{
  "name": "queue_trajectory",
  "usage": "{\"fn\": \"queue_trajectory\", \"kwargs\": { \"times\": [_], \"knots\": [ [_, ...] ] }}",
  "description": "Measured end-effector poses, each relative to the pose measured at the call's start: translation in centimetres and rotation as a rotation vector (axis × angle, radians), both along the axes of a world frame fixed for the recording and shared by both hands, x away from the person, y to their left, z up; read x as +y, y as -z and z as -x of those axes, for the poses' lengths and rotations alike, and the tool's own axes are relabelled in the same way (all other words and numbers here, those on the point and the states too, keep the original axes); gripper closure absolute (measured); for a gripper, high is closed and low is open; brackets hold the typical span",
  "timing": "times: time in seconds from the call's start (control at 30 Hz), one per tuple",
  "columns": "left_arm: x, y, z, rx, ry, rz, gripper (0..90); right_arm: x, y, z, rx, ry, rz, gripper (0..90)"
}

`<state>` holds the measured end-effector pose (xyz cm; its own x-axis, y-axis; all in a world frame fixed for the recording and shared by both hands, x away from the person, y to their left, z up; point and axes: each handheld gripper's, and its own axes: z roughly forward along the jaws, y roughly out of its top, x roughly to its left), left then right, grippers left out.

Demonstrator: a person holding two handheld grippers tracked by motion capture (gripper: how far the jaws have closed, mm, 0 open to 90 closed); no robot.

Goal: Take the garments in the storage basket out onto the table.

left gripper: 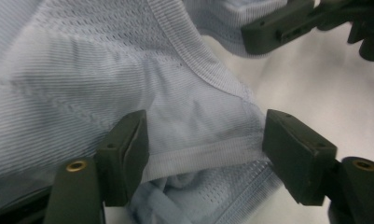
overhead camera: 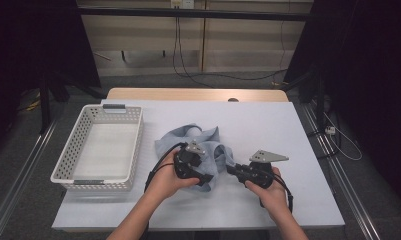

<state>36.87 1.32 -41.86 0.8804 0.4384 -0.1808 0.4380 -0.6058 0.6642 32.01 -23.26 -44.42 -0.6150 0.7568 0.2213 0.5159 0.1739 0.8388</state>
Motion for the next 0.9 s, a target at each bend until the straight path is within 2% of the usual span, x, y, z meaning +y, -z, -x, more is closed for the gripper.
{"fn": "queue_trajectory", "kwargs": {
  "times": [0.1,0.17,0.23,0.27,0.3,0.37,0.47,0.6,0.77,0.8,0.83,0.9],
  "knots": [
    [-0.4,0.3,0.2,-0.003,0.010,-0.001,35.7,0.0,0.1,-0.1,0.000,0.004,0.002,79.5],
    [-0.6,0.7,0.3,0.017,0.032,0.010,41.5,0.0,0.2,-0.1,0.004,0.004,0.003,79.4],
    [-0.8,1.2,0.3,0.021,0.039,0.012,43.9,0.0,0.2,-0.1,0.005,0.005,0.003,79.4],
    [-0.8,1.2,0.3,0.021,0.039,0.012,48.4,0.0,0.2,-0.1,0.005,0.004,0.003,79.4],
    [-0.9,1.6,0.2,0.047,0.046,0.024,50.3,0.0,0.2,-0.1,0.003,0.004,0.004,79.4],
    [-1.0,1.9,0.2,0.055,0.049,0.029,53.4,0.0,0.1,0.0,0.003,0.005,0.004,79.4],
    [-1.4,2.7,0.3,0.056,0.058,0.021,60.6,-0.1,0.2,-0.1,0.007,0.008,0.006,79.3],
    [-1.6,3.1,0.3,0.053,0.051,0.010,64.0,-0.2,0.2,-0.1,0.009,0.014,0.004,79.3],
    [-1.8,3.4,0.5,0.034,0.072,0.011,66.3,-0.4,0.3,-0.2,0.014,0.021,0.000,79.3],
    [-1.8,3.3,0.6,0.032,0.070,0.000,67.0,-0.5,0.3,-0.2,0.017,0.023,-0.003,79.3],
    [-1.8,3.4,0.6,0.034,0.074,0.010,68.0,-0.5,0.3,-0.2,0.019,0.025,-0.004,79.3],
    [-1.9,3.3,0.7,0.030,0.082,0.000,74.4,-0.6,0.3,-0.2,0.026,0.030,-0.009,79.4]
  ]
}}
